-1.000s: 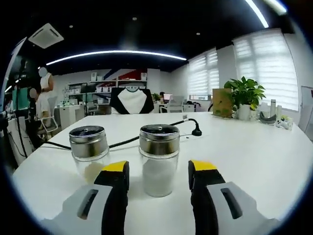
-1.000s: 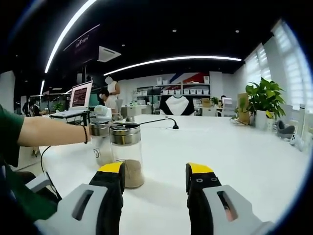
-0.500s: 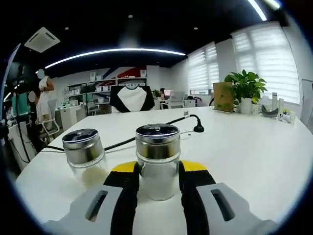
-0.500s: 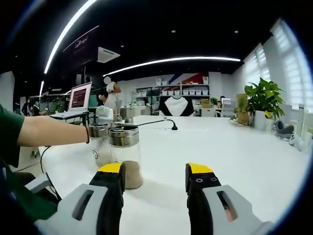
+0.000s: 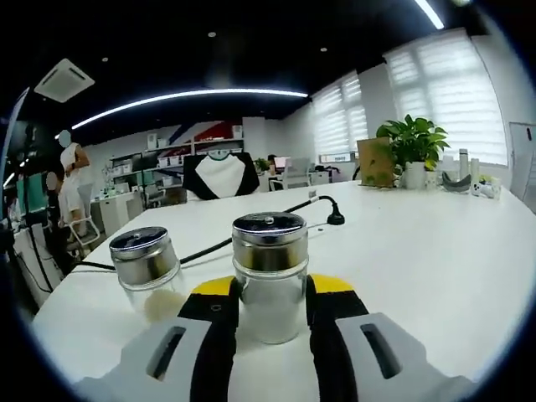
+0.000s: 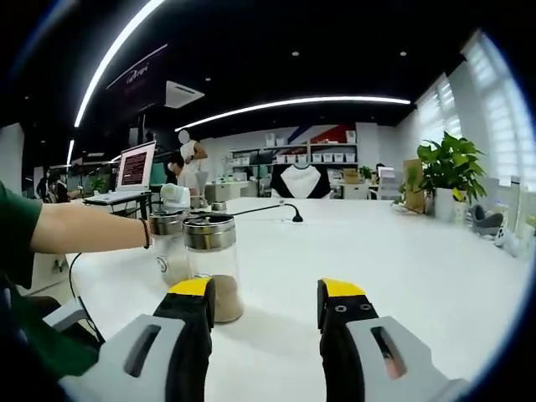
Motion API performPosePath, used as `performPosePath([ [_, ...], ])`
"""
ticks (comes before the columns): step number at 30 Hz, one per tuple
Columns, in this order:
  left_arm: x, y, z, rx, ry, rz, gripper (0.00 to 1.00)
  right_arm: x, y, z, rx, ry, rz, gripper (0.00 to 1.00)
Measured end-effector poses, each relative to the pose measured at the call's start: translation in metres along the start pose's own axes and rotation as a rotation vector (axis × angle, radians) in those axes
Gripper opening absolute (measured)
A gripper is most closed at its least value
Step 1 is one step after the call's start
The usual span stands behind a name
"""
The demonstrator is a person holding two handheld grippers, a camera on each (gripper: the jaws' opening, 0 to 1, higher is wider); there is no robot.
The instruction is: Rotate the seasoning bottle until the label or dispensing opening points toward the visible target arrow and the bottle remains upright within the marked orientation range
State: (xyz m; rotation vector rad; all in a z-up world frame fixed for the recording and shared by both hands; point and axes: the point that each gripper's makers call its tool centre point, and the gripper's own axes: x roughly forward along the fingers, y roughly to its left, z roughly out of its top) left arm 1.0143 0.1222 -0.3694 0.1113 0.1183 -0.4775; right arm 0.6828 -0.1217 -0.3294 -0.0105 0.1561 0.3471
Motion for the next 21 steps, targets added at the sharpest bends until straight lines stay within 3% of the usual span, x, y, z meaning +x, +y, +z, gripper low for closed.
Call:
performPosePath([
  [3, -0.004, 0.002, -0.003, -0.078, 0.002, -0.006, 0.32, 0.0, 0.0, 0.0, 0.001, 0.003, 0.0, 0.49],
  [9, -0.02, -0.014, -0.003, -0.024, -0.014, -0.082, 0.32, 0.0, -0.001, 0.0, 0.001, 0.001, -0.002, 0.49],
  [13, -0.034, -0.019, -0.004, -0.031, -0.019, -0.112, 0.32, 0.001, 0.0, -0.001, 0.001, 0.006, 0.001, 0.49],
  [17, -0.054, -0.021, -0.006, -0.043, -0.01, -0.145, 0.32, -0.001, 0.001, 0.002, -0.004, -0.001, 0.0, 0.49],
  [19, -0.066, -0.03, -0.006, 0.018, -0.022, -0.206, 0.32, -0.001, 0.0, 0.002, -0.002, -0.001, -0.001, 0.49],
  [21, -0.077, -0.029, -0.007, -0.002, -0.011, -0.2, 0.32, -0.001, -0.001, 0.001, -0.002, 0.001, -0.004, 0.49],
])
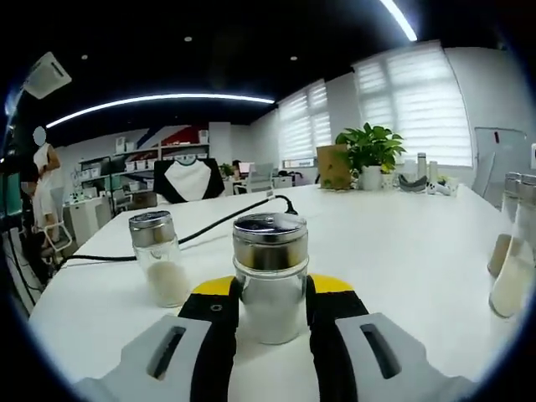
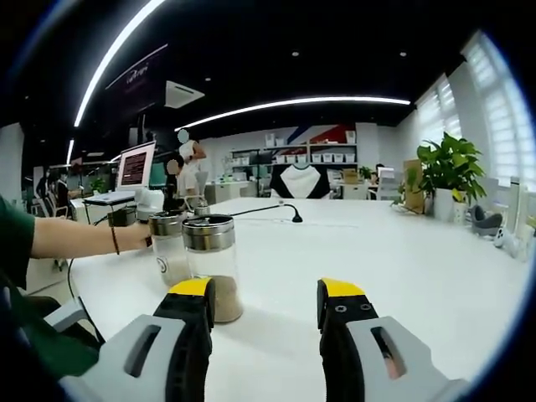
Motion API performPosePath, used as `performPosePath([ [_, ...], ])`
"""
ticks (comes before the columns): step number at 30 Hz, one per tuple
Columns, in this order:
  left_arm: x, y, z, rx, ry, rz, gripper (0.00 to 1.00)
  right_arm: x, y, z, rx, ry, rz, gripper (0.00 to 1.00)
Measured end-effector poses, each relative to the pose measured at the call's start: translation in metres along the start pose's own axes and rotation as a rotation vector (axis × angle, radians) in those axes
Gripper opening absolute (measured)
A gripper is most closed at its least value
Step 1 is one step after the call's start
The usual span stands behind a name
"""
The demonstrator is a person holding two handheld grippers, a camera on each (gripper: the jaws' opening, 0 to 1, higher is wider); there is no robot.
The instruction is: Rotate the seasoning bottle until the label or dispensing opening points toward the visible target arrow and the bottle remains upright within the marked orientation range
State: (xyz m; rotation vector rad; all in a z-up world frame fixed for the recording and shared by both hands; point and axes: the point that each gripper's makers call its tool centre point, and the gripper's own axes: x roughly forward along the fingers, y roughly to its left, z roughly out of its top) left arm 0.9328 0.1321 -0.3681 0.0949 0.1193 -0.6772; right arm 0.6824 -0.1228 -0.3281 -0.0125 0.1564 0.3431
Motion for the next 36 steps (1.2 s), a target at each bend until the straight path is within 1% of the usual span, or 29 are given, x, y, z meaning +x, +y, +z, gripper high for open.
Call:
performPosePath([
  [5, -0.025, -0.011, -0.004, -0.026, -0.007, -0.028, 0.32, 0.0, 0.001, 0.0, 0.0, 0.001, 0.0, 0.49],
  [7, -0.032, -0.017, -0.005, -0.02, -0.005, -0.04, 0.32, 0.0, 0.001, 0.0, -0.002, 0.003, 0.002, 0.49],
  [10, -0.045, -0.03, -0.007, -0.008, -0.012, -0.063, 0.32, 0.0, 0.001, 0.0, -0.003, 0.003, 0.002, 0.49],
  [16, -0.069, -0.056, -0.01, -0.013, -0.03, -0.112, 0.32, 0.0, 0.001, 0.002, -0.008, 0.002, 0.0, 0.49],
  [17, -0.073, -0.062, -0.01, -0.021, -0.031, -0.132, 0.32, 0.0, 0.001, 0.002, -0.008, 0.002, 0.0, 0.49],
  [19, -0.081, -0.07, -0.013, -0.026, -0.026, -0.143, 0.32, 0.0, 0.0, 0.002, -0.01, 0.002, -0.002, 0.49],
  [21, -0.089, -0.079, -0.012, -0.016, -0.035, -0.166, 0.32, 0.0, 0.0, 0.001, -0.01, 0.003, -0.002, 0.49],
  [22, -0.092, -0.083, -0.012, -0.014, -0.039, -0.176, 0.32, 0.0, 0.0, 0.001, -0.01, 0.003, -0.002, 0.49],
  [23, -0.095, -0.088, -0.014, -0.001, -0.03, -0.18, 0.32, 0.0, 0.0, 0.001, -0.011, 0.003, -0.002, 0.49],
  [25, -0.098, -0.094, -0.014, -0.009, -0.031, -0.193, 0.32, 0.0, 0.001, 0.001, -0.013, 0.004, 0.0, 0.49],
  [29, -0.109, -0.107, -0.015, -0.048, -0.034, -0.217, 0.32, -0.001, 0.003, 0.001, -0.016, 0.004, 0.004, 0.49],
  [31, -0.115, -0.115, -0.018, -0.033, -0.04, -0.224, 0.33, -0.001, 0.004, 0.001, -0.018, 0.004, 0.005, 0.49],
  [33, -0.121, -0.122, -0.018, -0.067, -0.044, -0.236, 0.33, -0.001, 0.004, 0.001, -0.018, 0.005, 0.006, 0.49],
  [35, -0.125, -0.128, -0.018, -0.058, -0.053, -0.242, 0.33, 0.0, 0.005, 0.0, -0.018, 0.007, 0.007, 0.49],
  [36, -0.126, -0.131, -0.019, -0.011, -0.043, -0.236, 0.33, 0.0, 0.005, 0.0, -0.018, 0.007, 0.008, 0.49],
])
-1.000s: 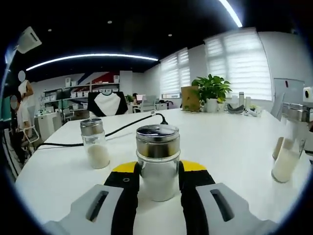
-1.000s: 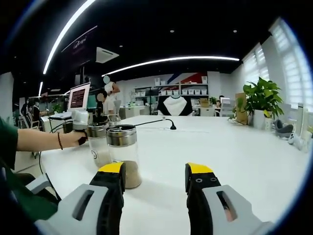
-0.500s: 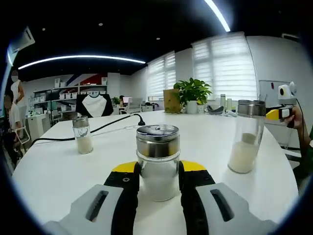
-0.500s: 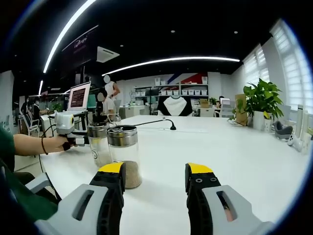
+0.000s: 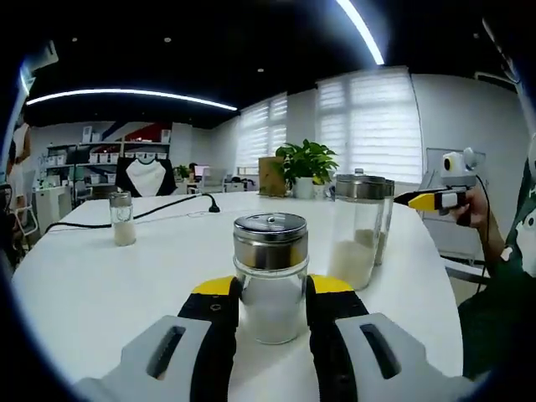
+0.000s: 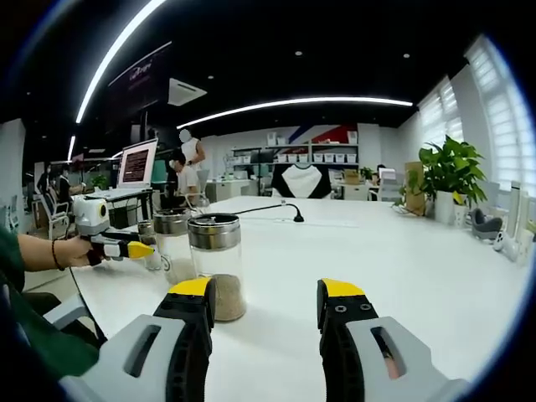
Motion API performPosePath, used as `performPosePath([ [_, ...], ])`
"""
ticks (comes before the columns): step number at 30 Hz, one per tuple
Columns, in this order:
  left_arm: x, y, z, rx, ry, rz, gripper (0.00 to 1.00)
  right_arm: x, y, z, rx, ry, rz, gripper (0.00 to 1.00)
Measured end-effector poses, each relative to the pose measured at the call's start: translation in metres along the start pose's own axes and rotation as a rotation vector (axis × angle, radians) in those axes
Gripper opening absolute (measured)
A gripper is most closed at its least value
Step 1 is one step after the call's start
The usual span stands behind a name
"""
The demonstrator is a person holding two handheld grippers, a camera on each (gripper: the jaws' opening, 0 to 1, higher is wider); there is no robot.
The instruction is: Rotate the seasoning bottle until the label or dispensing opening points toward the visible target arrow and the bottle remains upright within the marked orientation range
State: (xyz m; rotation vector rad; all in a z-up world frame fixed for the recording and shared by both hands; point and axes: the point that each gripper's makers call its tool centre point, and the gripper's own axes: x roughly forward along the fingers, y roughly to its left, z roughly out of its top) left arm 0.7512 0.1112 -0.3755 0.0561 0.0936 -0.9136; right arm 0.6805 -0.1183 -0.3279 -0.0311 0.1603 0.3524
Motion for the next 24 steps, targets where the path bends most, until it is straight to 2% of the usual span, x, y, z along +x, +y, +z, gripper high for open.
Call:
performPosePath([
  [1, -0.001, -0.002, -0.001, 0.044, 0.017, 0.005, 0.33, 0.0, 0.001, 0.0, 0.0, 0.001, 0.003, 0.49],
  [3, -0.005, -0.011, -0.001, -0.029, 0.01, 0.002, 0.33, 0.0, 0.002, -0.001, 0.003, 0.001, 0.007, 0.49],
  [8, -0.007, -0.02, 0.001, 0.017, 0.013, 0.007, 0.33, 0.0, 0.003, -0.001, 0.0, 0.0, 0.006, 0.49],
  [12, -0.008, -0.031, 0.002, 0.01, 0.02, 0.001, 0.33, 0.0, 0.004, 0.0, -0.001, 0.0, 0.005, 0.48],
  [24, -0.013, -0.029, 0.003, -0.003, -0.005, 0.017, 0.33, -0.001, 0.006, -0.002, 0.0, 0.0, 0.009, 0.48],
])
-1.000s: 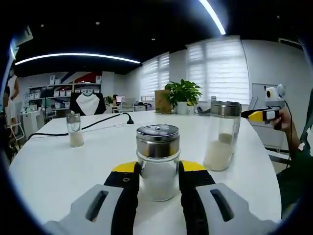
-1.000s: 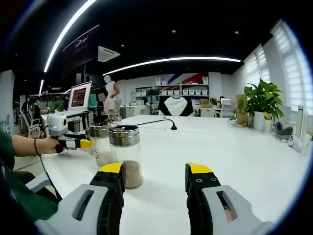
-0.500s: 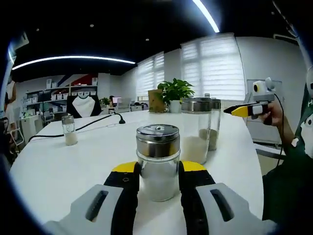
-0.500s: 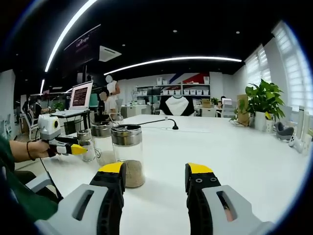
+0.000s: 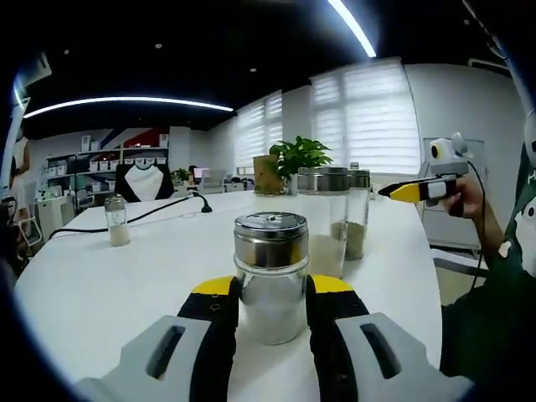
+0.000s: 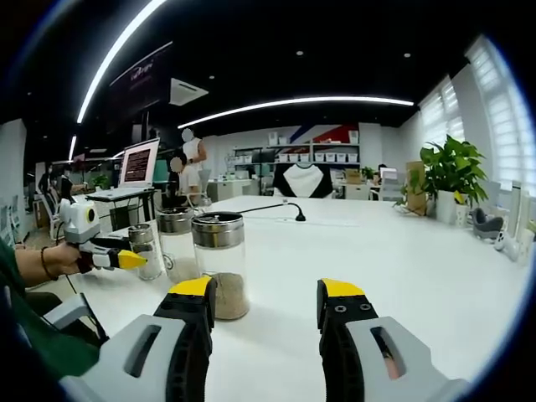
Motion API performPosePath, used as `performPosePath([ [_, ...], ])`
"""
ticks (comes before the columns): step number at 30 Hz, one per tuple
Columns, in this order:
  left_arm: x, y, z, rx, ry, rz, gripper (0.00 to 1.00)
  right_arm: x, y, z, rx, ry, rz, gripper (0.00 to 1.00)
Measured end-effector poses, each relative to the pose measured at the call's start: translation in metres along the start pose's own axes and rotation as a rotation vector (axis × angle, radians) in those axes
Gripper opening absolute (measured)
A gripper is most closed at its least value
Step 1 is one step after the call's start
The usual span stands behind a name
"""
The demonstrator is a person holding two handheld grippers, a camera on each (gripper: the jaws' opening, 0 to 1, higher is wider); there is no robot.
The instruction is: Rotate the seasoning bottle until the label or dispensing opening points toward the visible target arrow and the bottle remains upright within the marked orientation range
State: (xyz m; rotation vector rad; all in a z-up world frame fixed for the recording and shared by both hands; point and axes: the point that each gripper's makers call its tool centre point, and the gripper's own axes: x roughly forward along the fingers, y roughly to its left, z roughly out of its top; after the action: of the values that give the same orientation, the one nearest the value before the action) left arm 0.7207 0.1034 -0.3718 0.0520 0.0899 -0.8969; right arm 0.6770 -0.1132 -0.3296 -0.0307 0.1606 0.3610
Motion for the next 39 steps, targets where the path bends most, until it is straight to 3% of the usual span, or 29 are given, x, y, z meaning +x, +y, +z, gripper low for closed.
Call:
performPosePath([
  [24, -0.0007, 0.0019, -0.0001, -0.017, -0.007, 0.011, 0.33, -0.0004, 0.0011, -0.0022, 0.007, 0.007, 0.003, 0.48],
  [39, 0.001, 0.0002, -0.0014, 0.004, 0.027, -0.131, 0.33, -0.0002, 0.0026, -0.0022, 0.007, 0.007, 0.009, 0.48],
])
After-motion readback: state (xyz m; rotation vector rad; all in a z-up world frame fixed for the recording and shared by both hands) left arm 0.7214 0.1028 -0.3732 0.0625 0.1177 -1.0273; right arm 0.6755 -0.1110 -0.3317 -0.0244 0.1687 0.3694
